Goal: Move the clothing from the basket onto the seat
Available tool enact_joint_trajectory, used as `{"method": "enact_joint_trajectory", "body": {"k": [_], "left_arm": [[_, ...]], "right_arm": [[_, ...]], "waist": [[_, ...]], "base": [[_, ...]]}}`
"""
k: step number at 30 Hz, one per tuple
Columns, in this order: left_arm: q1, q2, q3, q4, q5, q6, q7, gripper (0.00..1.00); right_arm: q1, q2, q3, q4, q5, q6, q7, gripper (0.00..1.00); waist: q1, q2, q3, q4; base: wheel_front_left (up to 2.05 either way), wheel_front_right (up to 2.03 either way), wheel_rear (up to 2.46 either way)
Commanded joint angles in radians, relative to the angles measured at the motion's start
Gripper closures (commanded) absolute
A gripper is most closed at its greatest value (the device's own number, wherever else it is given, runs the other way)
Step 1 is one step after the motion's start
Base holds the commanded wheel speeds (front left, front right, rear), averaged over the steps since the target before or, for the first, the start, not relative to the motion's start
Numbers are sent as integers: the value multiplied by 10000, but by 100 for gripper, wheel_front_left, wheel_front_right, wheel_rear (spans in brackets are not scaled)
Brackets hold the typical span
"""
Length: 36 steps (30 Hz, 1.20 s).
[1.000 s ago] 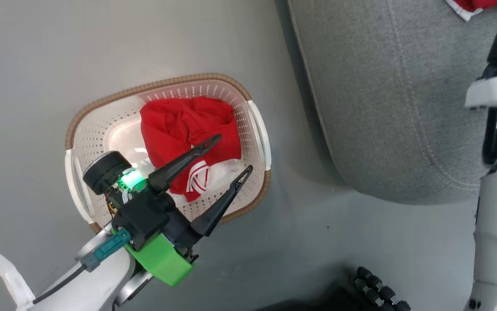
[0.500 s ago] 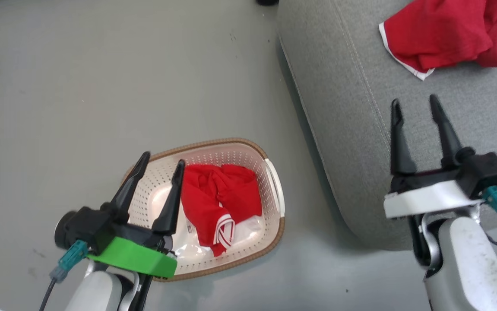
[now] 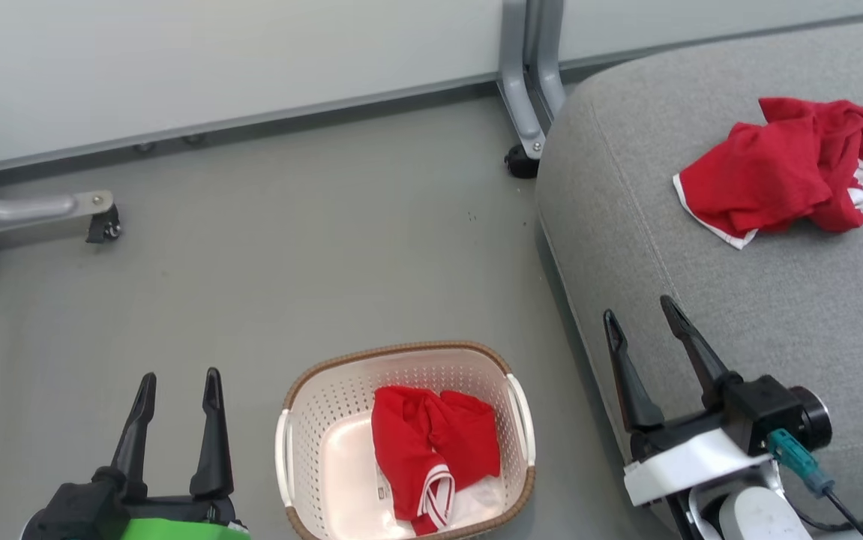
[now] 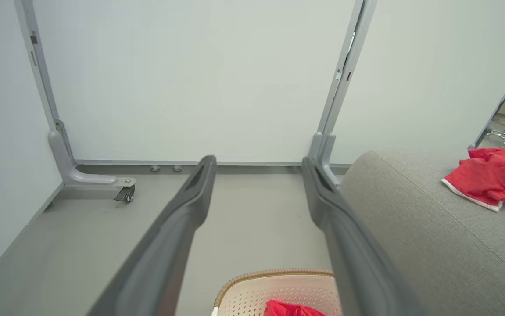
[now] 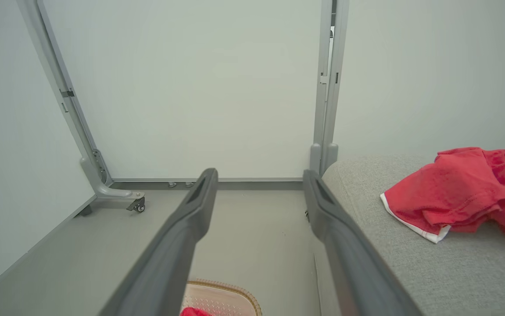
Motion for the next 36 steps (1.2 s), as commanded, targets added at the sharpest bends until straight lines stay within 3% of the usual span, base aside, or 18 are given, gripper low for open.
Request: {"method": "enact_joint_trajectory", "body": {"k": [1, 11, 36], "left_arm": [[320, -4, 47, -158, -26, -43, -2, 0], [1287, -67, 353, -446, 692, -47, -2, 0], [1510, -69, 204, -51, 822, -48, -3, 0]], "right_arm": [[357, -37, -45, -89, -86, -14, -33, 0], [1539, -32, -117, -400, 183, -14, -35, 0], [1721, -34, -119, -337, 110, -14, -35, 0]], "waist": [[1, -1, -793, 595], [1, -1, -1163, 589], [1, -1, -1518, 283]], "base": [[0, 0, 0], [0, 0, 0], [0, 0, 0]]}}
